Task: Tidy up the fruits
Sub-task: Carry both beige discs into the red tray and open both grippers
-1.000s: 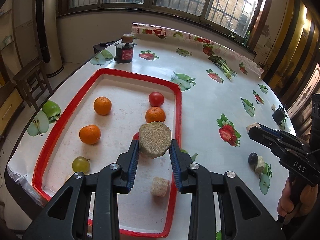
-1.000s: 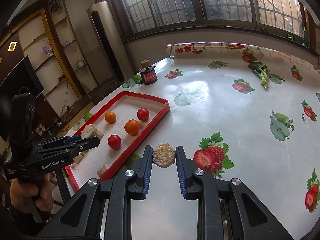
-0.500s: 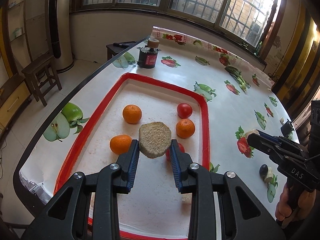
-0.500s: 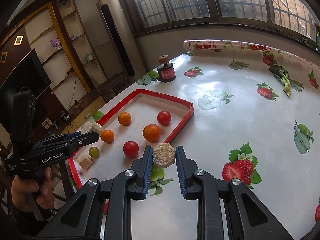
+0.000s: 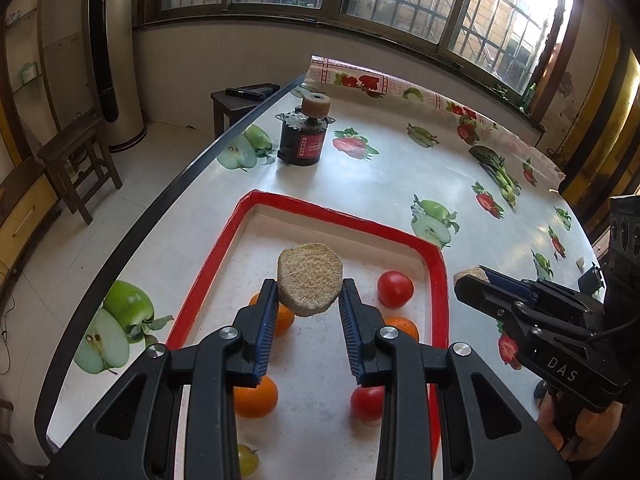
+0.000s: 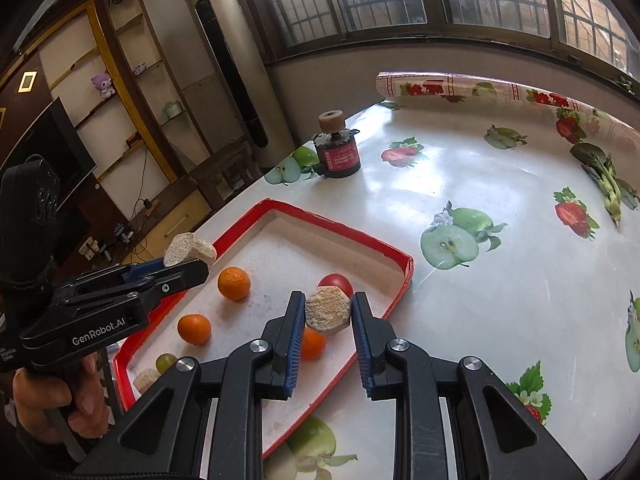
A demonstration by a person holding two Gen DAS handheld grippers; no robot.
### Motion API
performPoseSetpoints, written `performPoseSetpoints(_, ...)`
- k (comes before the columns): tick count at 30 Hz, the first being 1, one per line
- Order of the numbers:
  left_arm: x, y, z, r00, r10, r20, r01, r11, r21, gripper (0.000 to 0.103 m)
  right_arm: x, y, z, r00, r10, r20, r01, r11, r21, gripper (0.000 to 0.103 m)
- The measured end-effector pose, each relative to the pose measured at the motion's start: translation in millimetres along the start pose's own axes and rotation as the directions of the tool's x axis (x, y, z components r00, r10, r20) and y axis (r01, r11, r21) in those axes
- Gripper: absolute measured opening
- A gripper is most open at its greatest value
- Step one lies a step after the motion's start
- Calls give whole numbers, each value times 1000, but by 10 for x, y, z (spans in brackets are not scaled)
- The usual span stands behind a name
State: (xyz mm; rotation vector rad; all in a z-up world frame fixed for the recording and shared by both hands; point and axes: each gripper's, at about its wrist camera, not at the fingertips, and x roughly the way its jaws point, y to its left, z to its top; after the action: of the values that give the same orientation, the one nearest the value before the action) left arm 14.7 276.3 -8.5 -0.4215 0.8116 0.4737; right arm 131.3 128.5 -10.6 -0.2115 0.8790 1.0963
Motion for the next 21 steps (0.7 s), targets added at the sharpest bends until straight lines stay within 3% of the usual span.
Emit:
performPoseSetpoints(10,497,9,226,998,7,-63,-8,1000,-19,28,490,-133,216,999,-1,-51,3,999,41,24)
performPoseSetpoints(21,799,30,181,991,36,-128,-39,999,-21,28,724,-207,171,996,-2,-91,6,999,48,24)
